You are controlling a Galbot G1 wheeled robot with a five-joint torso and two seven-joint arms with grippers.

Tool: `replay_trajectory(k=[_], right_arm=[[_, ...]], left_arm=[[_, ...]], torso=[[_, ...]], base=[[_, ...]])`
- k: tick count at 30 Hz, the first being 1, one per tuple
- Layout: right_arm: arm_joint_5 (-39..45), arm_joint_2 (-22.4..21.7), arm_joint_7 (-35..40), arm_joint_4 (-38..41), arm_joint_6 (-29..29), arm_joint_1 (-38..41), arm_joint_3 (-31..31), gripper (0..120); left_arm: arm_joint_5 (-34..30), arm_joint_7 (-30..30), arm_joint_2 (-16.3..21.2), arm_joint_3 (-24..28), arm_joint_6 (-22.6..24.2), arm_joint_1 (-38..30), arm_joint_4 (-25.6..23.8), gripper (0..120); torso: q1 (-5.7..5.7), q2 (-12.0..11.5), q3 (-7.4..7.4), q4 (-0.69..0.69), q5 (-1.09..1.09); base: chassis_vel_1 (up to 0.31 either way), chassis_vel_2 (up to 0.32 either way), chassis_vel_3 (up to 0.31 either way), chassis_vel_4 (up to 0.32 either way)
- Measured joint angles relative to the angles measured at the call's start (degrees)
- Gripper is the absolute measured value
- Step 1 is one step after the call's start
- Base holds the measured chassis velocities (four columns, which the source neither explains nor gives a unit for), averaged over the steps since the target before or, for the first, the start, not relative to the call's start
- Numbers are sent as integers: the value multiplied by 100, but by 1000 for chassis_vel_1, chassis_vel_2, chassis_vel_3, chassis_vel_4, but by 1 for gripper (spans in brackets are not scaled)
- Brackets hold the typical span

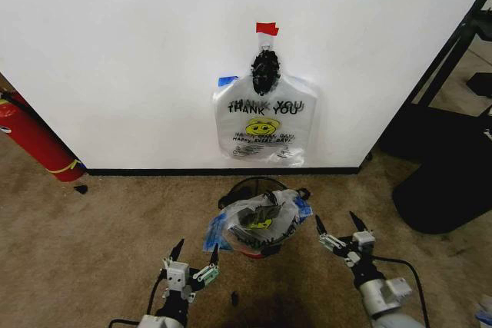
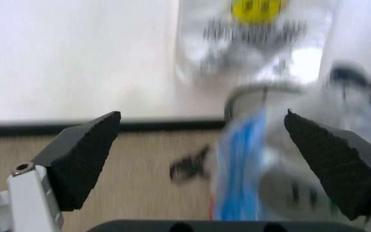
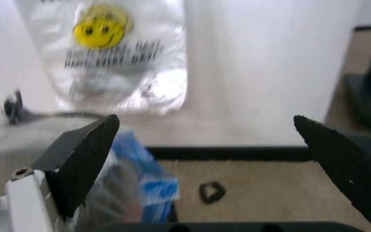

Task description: Pick up the garbage bag from the wall and place it over the trash bin.

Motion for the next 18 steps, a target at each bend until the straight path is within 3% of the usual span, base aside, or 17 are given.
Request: replay_trajectory(k=[3, 8, 12, 14, 16, 18], right_arm=[[-459, 820, 49, 309, 249, -364, 190, 100], [-712, 1398, 31, 594, 613, -660, 210, 100], [-971, 1487, -11, 609, 667, -564, 118, 100], [-1120, 1495, -59, 634, 585, -477, 5, 100], [-1155, 1505, -78, 669, 560, -486, -13, 100], [-1217, 1503, -149, 841, 493, -610, -44, 100]], left_arm=[[-49, -15, 57, -36, 52, -412, 65, 100], [-471, 43, -108, -68, 383, -832, 37, 100], [-328, 84, -174, -304, 601, -983, 8, 100], [-216, 108, -189, -433, 818, -1022, -25, 100], [-205, 108, -177, -431, 919, -1074, -36, 100], [-253, 141, -14, -340, 1353, -1298, -62, 100]], torso=[[1, 0, 0, -6, 0], [1, 0, 0, -2, -3], [1, 0, 1, -5, -2], [1, 0, 1, 6, 3], [1, 0, 1, 5, 2], [1, 0, 1, -3, -2]], base=[[0, 0, 0, 0], [0, 0, 0, 0], [0, 0, 0, 0], [0, 0, 0, 0], [0, 0, 0, 0], [0, 0, 0, 0]])
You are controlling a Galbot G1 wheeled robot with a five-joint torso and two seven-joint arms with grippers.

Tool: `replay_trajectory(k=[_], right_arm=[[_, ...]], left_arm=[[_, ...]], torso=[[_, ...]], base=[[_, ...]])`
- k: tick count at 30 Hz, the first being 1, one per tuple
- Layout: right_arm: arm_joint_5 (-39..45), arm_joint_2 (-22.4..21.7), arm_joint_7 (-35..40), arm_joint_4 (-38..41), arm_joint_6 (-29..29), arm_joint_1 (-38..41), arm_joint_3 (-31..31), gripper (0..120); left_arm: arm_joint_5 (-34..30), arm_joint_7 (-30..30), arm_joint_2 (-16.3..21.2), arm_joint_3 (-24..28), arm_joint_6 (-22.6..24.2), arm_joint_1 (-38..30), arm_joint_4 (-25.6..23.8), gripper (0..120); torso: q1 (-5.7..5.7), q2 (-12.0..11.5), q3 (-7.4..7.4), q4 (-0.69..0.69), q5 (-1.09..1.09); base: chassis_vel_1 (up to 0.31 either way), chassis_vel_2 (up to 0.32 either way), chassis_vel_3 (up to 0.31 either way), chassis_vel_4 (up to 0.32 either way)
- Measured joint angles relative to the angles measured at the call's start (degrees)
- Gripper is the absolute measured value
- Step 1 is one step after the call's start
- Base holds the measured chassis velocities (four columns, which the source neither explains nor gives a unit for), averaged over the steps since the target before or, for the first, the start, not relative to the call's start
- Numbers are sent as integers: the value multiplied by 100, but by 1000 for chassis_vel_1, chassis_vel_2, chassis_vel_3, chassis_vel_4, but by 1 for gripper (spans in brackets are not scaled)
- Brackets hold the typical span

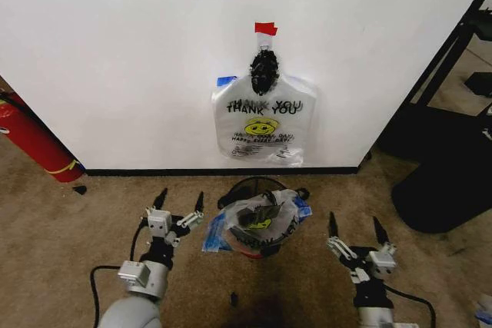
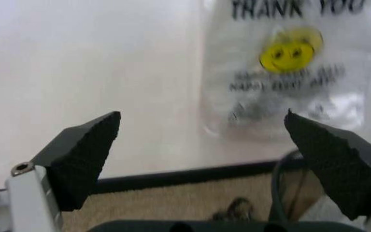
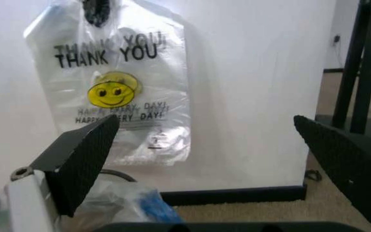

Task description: Pick up the garbage bag from the wall and place it over the trash bin.

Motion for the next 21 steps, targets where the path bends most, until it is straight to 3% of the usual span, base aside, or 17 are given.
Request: replay_trajectory(k=[5, 13, 19, 21], right_arm=[[17, -212, -58, 106, 22, -185, 41, 100], [203, -464, -90, 290, 4, -285, 141, 100], [520, -590, -144, 415, -139, -342, 438, 100], [529, -591, -149, 421, -144, -349, 458, 100]], left_arm=[[-266, 280, 335, 271, 555, -621, 221, 100], [-929, 992, 552, 682, 1059, -1617, 729, 100], [-1916, 1900, 870, 1748, 1590, -3490, 1571, 98], [-1994, 1980, 873, 1829, 1637, -3625, 1668, 98]], torso=[[0, 0, 0, 1, 2], [0, 0, 0, 3, 1], [0, 0, 0, 0, 2], [0, 0, 0, 0, 2]], base=[[0, 0, 0, 0], [0, 0, 0, 0], [0, 0, 0, 0], [0, 0, 0, 0]])
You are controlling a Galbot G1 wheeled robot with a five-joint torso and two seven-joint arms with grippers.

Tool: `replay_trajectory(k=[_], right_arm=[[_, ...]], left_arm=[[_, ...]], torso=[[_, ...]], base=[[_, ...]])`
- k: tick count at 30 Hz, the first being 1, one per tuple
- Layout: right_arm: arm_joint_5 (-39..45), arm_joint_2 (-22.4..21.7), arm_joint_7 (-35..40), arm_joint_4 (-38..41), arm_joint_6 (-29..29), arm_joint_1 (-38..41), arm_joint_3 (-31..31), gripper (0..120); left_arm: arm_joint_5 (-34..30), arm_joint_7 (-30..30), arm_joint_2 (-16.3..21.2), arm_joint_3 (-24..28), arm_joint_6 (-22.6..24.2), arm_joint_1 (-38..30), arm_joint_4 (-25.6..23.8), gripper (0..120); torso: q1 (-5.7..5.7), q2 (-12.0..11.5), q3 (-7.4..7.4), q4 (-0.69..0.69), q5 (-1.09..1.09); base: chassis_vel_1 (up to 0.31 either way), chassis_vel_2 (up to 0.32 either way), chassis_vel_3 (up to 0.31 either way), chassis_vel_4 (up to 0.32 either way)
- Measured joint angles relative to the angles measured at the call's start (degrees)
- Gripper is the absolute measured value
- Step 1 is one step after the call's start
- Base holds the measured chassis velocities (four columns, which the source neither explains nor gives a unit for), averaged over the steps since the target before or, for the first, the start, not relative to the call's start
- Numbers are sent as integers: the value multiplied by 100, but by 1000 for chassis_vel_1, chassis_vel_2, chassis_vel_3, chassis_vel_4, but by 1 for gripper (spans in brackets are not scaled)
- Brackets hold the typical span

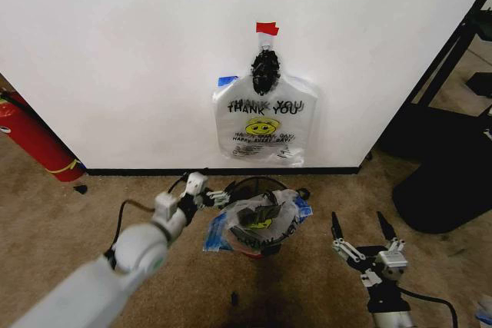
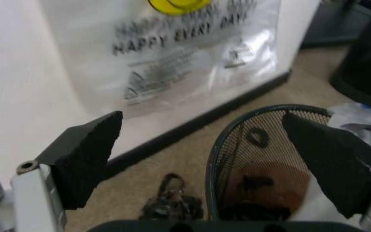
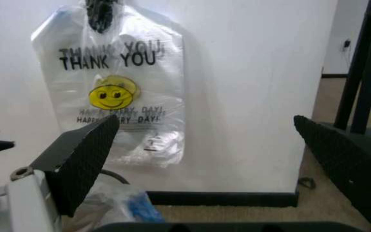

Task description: Pick up the garbage bag from the wall and place it over the trash bin.

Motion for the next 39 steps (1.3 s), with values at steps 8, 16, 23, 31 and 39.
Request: replay_trajectory(k=[8, 16, 23, 31, 39], right_arm=[[7, 102, -31, 71, -6, -94, 54, 100], [135, 86, -29, 144, -6, -189, 222, 100], [218, 116, -19, 185, 68, -342, 316, 100], [241, 141, -4, 141, 148, -399, 305, 100], [251, 155, 13, 126, 148, -370, 291, 100]], left_arm=[[-603, 1197, -305, 664, 951, -1378, 1294, 95], [-436, 1993, -628, 1503, 1139, -2196, 2205, 94], [-570, 1987, -860, 1770, 1149, -2444, 2581, 75], [-694, 1892, -931, 1840, 1322, -2527, 2712, 47], [-686, 1767, -915, 1841, 1401, -2514, 2636, 15]], torso=[[0, 0, 0, 1, -2], [0, 0, 0, 3, 0], [0, 0, -1, 2, 1], [-1, 0, -1, 2, 0], [-1, 0, -1, 1, 0]], base=[[0, 0, 0, 0], [0, 0, 0, 0], [0, 0, 0, 0], [0, 0, 0, 0], [0, 0, 0, 0]])
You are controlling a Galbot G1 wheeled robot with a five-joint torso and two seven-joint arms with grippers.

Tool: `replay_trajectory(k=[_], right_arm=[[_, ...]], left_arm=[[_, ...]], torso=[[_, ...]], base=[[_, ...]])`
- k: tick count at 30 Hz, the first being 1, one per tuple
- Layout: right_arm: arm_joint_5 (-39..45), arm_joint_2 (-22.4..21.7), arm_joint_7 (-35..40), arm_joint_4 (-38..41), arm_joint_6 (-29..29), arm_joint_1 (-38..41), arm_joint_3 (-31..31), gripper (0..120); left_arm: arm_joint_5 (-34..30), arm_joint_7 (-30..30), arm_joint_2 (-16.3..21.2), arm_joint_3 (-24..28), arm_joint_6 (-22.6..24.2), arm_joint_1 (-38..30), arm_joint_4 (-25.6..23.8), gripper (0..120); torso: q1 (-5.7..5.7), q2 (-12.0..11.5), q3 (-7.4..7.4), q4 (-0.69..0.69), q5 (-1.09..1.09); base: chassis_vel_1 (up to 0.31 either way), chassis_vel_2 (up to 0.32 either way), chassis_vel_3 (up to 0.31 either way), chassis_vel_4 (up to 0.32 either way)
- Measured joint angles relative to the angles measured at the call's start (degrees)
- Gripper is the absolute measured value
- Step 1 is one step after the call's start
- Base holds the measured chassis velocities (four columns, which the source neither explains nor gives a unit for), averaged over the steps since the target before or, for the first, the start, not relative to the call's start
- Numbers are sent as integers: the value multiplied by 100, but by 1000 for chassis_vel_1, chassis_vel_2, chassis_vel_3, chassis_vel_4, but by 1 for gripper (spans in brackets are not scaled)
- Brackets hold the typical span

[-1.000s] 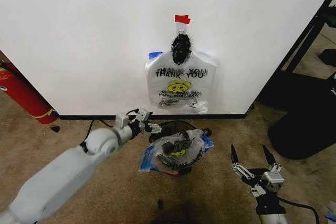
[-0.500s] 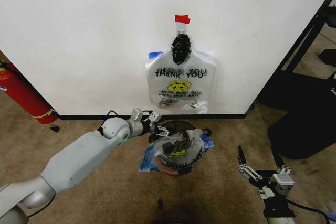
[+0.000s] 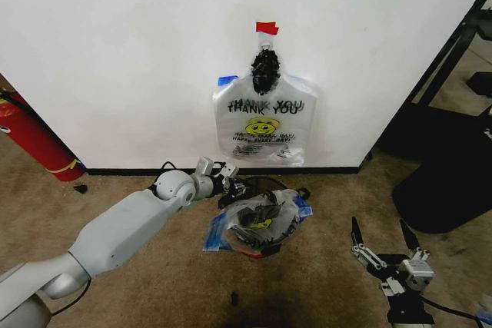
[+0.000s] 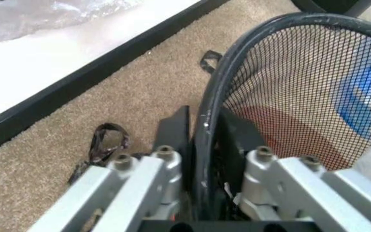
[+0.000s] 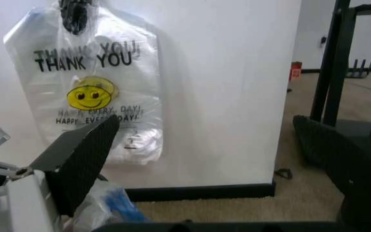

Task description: Pick up the garbage bag from the wall and place it over the trash bin.

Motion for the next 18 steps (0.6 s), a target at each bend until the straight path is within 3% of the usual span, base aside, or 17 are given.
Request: replay_trajectory(k=[3, 11, 17, 18], right_arm=[[-4, 4, 1, -15, 1, -5, -5, 100], [-5, -28, 26, -22, -119, 39, -21, 100], [-18, -81, 71, -63, -290, 158, -111, 100], [-18, -81, 71, -63, -290, 158, -111, 100]], left_arm=[[-1, -73, 24, -41, 48, 48, -95, 4], [-159, -376, 162, -297, 197, 314, -523, 2], [-951, -1720, 447, -1241, 376, 1180, -1549, 2], [-951, -1720, 447, -1241, 376, 1180, -1549, 2]], torso=[[0, 0, 0, -1, 0], [0, 0, 0, -1, 0], [0, 0, 0, 1, 0], [0, 0, 0, 1, 0]], base=[[0, 0, 0, 0], [0, 0, 0, 0], [0, 0, 0, 0], [0, 0, 0, 0]])
